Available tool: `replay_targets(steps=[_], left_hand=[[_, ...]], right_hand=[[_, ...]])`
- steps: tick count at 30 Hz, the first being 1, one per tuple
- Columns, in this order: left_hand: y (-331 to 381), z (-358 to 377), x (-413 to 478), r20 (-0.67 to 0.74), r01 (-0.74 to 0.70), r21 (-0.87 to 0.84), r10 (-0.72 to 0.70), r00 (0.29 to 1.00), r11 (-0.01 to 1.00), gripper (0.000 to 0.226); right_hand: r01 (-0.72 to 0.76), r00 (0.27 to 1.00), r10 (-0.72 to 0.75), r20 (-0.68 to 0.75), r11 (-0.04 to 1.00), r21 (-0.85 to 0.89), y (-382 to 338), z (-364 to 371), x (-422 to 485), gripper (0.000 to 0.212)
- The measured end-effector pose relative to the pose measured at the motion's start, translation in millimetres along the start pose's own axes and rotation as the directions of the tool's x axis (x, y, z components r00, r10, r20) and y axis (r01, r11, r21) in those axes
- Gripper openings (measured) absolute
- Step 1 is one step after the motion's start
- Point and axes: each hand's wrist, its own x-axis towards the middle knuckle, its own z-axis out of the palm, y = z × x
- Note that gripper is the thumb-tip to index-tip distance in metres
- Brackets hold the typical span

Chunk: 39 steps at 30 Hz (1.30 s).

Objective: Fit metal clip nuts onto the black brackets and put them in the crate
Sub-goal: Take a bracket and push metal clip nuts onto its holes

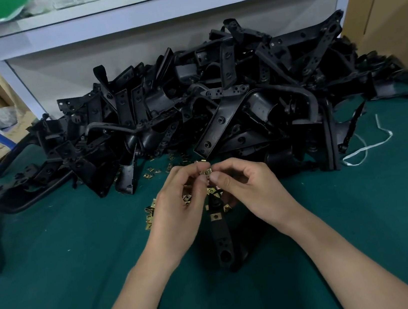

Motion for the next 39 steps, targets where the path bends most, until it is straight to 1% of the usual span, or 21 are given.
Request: replay_targets(steps=[4, 7, 12, 18, 20, 25, 28, 32, 35, 39], left_hand=[[2, 0, -1, 0.002, 0.101, -0.087, -0.101, 0.995, 0.991, 0.019], [3, 1, -1, -0.002, 0.118, -0.114, -0.119, 0.993, 0.986, 0.014], [2, 3, -2, 0.025, 0.159, -0.111, -0.157, 0.987, 0.981, 0.013], [4, 2, 0, 0.014, 0.15, -0.174, -0.15, 0.989, 0.973, 0.018], [3, 3, 0, 0.009, 0.162, -0.161, -0.162, 0.987, 0.974, 0.017], [0, 6, -1, -0.021, 0.146, -0.081, -0.148, 0.989, 0.986, 0.014], [-1, 6, -2, -0.027, 0.143, -0.061, -0.145, 0.989, 0.988, 0.013], [-1, 7, -1, -0.043, 0.18, -0.065, -0.183, 0.982, 0.982, 0.01], [-1, 7, -1, -0.031, 0.183, -0.073, -0.186, 0.982, 0.98, 0.008], [0, 8, -1, 0.022, 0.157, -0.152, -0.155, 0.988, 0.976, 0.018]], right_hand=[[0.004, 1.0, -0.004, 0.008, 1.0, 0.018, 0, -1, 0, 0.013], [0.01, 1.0, -0.01, 0.006, 1.0, -0.01, 0, -1, -1, 0.014], [0.004, 1.0, -0.004, 0.004, 0.997, -0.071, 1, 0, -1, 0.014], [0.013, 1.0, -0.01, 0.02, 0.99, -0.142, 3, 1, -2, 0.016], [0.022, 1.0, -0.019, 0.018, 0.986, -0.166, 5, 2, -2, 0.012], [0.033, 0.999, -0.037, -0.022, 0.987, -0.155, 8, 2, 0, 0.005], [0.028, 0.999, -0.035, -0.035, 0.982, -0.184, 8, 1, 2, 0.006], [0.012, 0.998, -0.025, -0.056, 0.978, -0.21, 10, 1, 4, 0.006], [0.012, 0.998, -0.025, -0.056, 0.974, -0.226, 10, 2, 4, 0.007], [0.014, 0.998, -0.026, -0.054, 0.978, -0.207, 10, 2, 4, 0.008]])
